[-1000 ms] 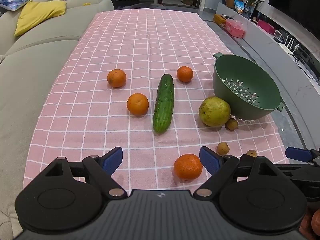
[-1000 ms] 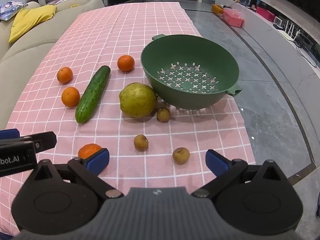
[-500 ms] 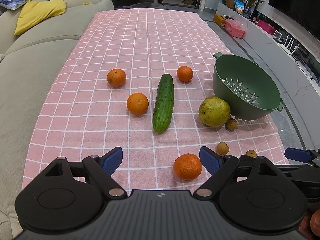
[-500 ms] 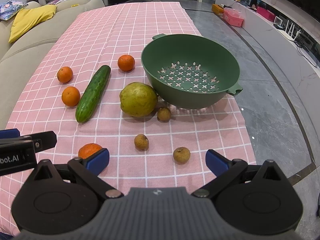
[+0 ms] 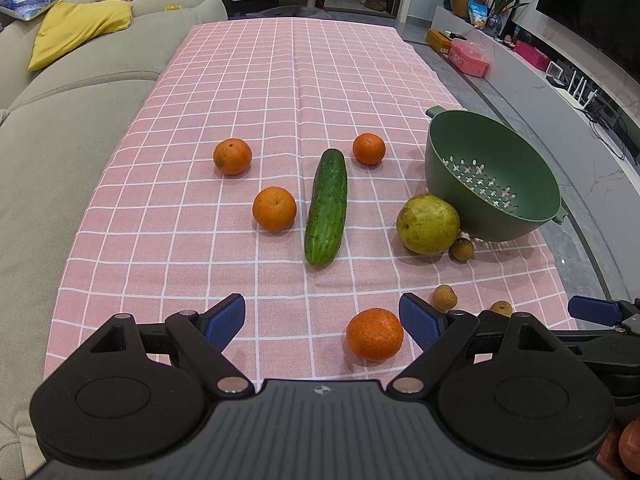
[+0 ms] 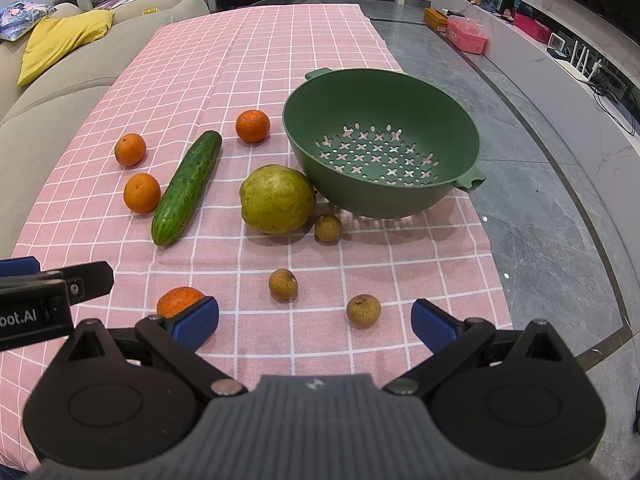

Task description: Organize fruits

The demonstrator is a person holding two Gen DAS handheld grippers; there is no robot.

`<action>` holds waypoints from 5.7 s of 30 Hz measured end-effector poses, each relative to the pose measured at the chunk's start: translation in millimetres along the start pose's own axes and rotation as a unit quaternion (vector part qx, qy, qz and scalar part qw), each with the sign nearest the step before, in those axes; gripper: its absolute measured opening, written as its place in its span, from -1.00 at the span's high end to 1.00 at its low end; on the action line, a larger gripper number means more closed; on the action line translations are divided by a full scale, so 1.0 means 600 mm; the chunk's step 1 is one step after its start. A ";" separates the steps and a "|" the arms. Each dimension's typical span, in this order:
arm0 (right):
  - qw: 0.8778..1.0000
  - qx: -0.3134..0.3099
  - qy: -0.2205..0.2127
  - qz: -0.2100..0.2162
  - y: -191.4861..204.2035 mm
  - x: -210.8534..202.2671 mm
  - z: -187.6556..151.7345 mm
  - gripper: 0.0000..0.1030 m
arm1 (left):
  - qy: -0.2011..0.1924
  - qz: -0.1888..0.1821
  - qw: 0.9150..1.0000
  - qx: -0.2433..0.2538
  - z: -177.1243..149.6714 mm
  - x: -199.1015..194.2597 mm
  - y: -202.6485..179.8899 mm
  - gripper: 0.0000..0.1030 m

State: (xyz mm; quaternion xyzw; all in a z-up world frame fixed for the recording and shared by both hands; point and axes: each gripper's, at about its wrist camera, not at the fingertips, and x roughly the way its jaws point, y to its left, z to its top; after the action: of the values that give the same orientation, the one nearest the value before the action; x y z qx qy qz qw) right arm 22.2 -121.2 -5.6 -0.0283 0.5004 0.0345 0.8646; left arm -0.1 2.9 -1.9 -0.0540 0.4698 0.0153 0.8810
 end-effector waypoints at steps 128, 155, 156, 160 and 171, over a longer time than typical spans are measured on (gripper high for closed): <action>0.998 0.040 -0.021 0.045 -0.127 0.018 0.078 0.57 | -0.099 -0.081 0.991 0.046 0.211 0.124 0.051 -0.02; 0.994 -0.044 0.047 0.092 -0.194 0.172 0.255 0.57 | -0.003 -0.141 0.918 0.371 0.153 0.228 -0.234 -0.02; 0.994 -0.050 0.049 0.089 -0.193 0.176 0.254 0.57 | 0.003 -0.141 0.915 0.379 0.156 0.237 -0.243 -0.02; 0.991 -0.070 0.051 0.103 -0.187 0.189 0.252 0.57 | 0.022 -0.149 0.905 0.397 0.158 0.258 -0.248 -0.02; 0.988 -0.089 0.079 0.100 -0.178 0.225 0.245 0.57 | 0.093 -0.186 0.892 0.402 0.178 0.316 -0.259 -0.03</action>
State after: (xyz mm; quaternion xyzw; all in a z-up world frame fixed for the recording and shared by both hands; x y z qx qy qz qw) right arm 225.4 -211.1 -47.9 -0.0575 0.5620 0.1634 0.8088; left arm 206.0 -144.3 -87.3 0.2175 0.4967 -0.3442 0.7665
